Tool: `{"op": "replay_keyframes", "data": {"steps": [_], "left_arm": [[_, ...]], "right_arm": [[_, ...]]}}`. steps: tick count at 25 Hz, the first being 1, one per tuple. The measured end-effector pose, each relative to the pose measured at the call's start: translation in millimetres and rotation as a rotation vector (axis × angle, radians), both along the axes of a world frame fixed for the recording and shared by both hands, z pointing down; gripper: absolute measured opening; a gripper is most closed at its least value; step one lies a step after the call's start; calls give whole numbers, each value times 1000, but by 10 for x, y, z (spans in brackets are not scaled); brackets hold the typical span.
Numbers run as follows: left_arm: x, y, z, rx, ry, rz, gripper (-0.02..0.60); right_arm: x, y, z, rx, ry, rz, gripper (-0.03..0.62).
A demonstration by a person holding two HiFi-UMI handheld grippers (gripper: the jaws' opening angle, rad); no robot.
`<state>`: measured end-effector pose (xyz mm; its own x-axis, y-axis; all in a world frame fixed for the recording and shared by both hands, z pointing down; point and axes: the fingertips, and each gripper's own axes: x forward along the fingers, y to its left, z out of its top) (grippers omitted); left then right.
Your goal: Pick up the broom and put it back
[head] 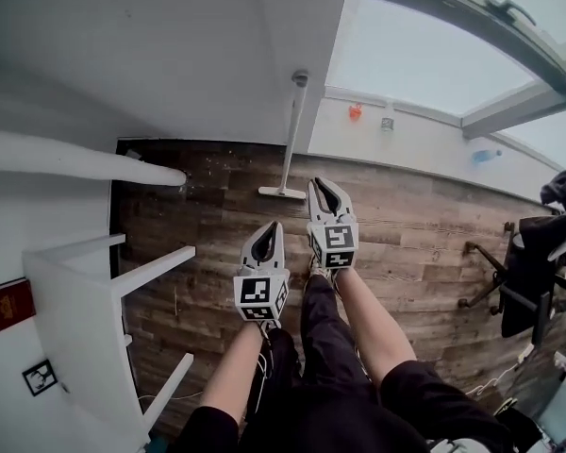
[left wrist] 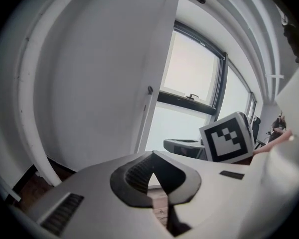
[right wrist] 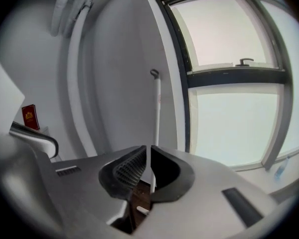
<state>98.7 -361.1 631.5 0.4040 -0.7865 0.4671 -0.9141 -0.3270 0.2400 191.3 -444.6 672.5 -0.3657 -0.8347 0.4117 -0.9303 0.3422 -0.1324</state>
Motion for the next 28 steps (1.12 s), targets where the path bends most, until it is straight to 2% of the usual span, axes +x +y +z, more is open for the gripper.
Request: {"op": "replay_keyframes", "data": {"steps": [4,10,14,19,23,25,28], "left_arm": [[-6,359,-338,38,12,32,2],[-154,869,-955,136,14,88,0],[-268,1296,-1328,185,30,116,2],[-370,1886,-1797,266,62,153,2],[-525,2178,-2105,328,35,183,0],[-569,2276,-2209,333,30,177,1],[-588,2520,-2294,308,73,142,1]], "right_arm": [[1,548,-580,76,24,5,21],[-121,1399,-1460,183,30,28,21],[-230,1957,-1969,223,50,50,21],[-453,2712,-2435,296,52,34,21],[-590,3118,-2755,361,20,67,21],[-584,3263,-2832,370,11,66,21],[-553,3550,-2987,381,9,49,21]]}}
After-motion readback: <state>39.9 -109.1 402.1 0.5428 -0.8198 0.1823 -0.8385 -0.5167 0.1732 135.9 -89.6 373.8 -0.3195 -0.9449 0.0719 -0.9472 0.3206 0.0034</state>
